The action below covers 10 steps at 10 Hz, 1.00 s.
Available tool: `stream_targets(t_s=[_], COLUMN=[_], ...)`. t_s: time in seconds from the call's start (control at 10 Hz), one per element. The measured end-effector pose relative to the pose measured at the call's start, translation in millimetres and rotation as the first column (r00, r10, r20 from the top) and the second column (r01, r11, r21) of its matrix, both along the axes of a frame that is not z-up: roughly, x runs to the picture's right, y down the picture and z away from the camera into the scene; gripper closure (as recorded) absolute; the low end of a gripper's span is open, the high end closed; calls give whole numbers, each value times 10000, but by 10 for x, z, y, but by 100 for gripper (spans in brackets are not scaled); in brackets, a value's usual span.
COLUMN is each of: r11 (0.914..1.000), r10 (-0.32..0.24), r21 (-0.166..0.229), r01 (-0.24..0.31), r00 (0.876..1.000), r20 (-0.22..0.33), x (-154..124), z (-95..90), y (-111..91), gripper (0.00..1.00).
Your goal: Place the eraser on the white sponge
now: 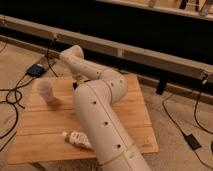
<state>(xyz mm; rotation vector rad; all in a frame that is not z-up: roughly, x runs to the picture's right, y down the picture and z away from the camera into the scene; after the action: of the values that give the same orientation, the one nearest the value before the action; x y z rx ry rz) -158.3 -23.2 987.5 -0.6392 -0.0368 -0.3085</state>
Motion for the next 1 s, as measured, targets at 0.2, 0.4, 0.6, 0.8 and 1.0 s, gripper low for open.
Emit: stream_targets(t_s=[0.2, 0.4, 0.6, 0.8, 1.0], r11=[9999, 9999, 9998, 9998, 9998], r10=[-90, -122, -127, -127, -107], r21=[-66, -112, -157, -178, -195], r01=[90, 123, 128, 128, 109], r00=[9999, 9999, 9999, 9999, 9999], r20=[51, 78, 88, 107, 110], x=[-15, -20, -17, -12, -4], z=[-1, 0, -1, -2, -7], y=[-7, -14, -18, -29, -42], gripper=[28, 20, 20, 20, 20])
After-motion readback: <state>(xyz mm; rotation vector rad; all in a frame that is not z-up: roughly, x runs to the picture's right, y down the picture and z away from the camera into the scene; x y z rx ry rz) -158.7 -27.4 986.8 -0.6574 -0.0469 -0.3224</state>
